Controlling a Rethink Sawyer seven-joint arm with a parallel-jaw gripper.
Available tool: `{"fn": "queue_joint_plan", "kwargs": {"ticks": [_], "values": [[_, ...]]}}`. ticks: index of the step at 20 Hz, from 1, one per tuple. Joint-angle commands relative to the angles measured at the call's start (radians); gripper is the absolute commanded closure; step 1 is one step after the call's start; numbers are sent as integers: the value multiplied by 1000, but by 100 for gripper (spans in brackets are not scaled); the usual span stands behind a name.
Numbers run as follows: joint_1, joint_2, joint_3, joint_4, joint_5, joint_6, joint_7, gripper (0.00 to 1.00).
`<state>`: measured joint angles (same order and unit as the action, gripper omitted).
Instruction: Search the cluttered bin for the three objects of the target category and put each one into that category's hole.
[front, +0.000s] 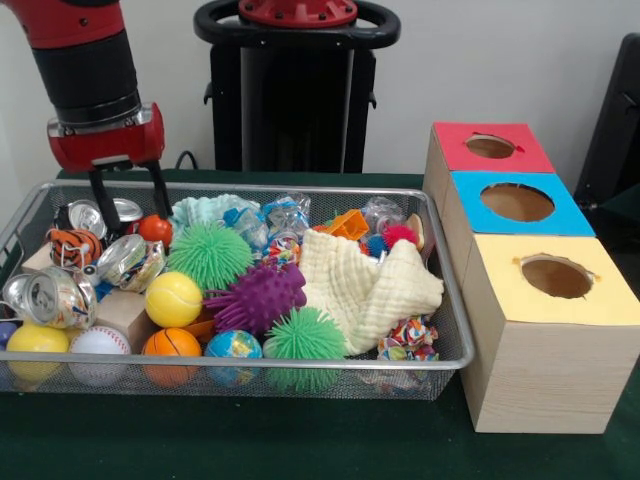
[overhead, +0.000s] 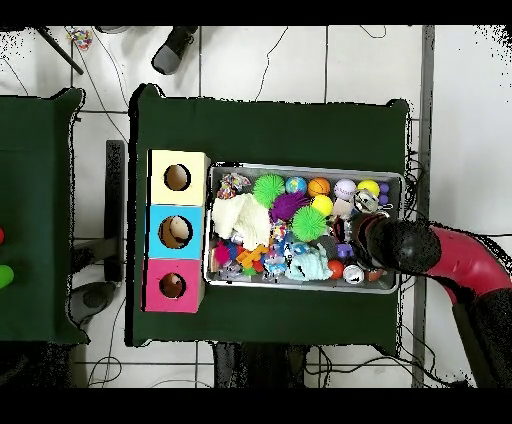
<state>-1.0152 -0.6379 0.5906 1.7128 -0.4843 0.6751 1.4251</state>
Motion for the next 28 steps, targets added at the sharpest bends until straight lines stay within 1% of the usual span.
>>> {"fn": "queue_joint_plan", "kwargs": {"ticks": [1, 10, 14, 17, 20, 25, 27, 28], "values": [[-28, 62, 14, -26, 27, 33, -36, 0], [-59, 58, 32, -42, 40, 83, -75, 0], [-74, 11, 43, -11, 47, 96, -77, 0], [-66, -52, 47, 16, 66, 117, -57, 0], [-51, -89, 42, 42, 77, 108, -28, 0], [-25, -103, 25, 73, 85, 68, 11, 0], [-5, -100, 1, 68, 69, 59, 23, 0], [16, -100, -24, 52, 47, 64, 33, 0]]}}
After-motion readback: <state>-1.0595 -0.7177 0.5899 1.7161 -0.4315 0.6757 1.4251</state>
